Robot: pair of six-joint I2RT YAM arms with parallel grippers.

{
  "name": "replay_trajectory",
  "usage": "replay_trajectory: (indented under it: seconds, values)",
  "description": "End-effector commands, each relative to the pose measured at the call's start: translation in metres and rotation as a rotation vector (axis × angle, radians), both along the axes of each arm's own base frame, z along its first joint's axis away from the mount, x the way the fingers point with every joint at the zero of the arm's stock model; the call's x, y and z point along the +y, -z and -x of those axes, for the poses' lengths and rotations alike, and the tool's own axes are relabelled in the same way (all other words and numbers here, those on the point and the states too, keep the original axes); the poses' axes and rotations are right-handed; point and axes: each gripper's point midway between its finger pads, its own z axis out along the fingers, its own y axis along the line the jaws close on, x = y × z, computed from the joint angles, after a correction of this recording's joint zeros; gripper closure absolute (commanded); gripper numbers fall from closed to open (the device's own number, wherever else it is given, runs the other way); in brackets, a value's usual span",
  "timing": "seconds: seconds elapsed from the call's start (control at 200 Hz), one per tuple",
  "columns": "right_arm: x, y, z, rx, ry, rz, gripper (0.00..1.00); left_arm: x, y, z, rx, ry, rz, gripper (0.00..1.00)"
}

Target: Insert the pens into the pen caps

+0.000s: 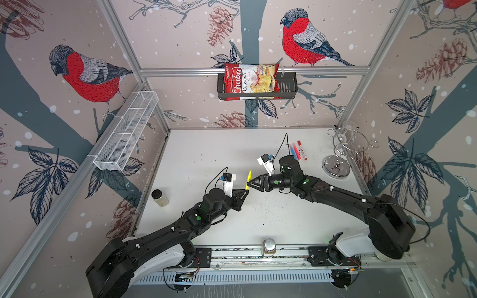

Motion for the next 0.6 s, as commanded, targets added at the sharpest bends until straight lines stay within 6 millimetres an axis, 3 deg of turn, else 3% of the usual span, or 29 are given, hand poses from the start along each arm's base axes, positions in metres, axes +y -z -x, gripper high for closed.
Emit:
replay_trajectory:
  seconds: [0.0,0.595]
  values:
    - [0.007,-0.008,-0.003,-0.017,-0.004,-0.032,0.5,-0.004,-0.014,0.0,-0.034,0.012,0.05,0.88]
    - [0.021,-0.009,0.003,0.003,-0.029,-0.048,0.65,-0.002,-0.013,0.002,-0.036,0.013,0.065,0.88]
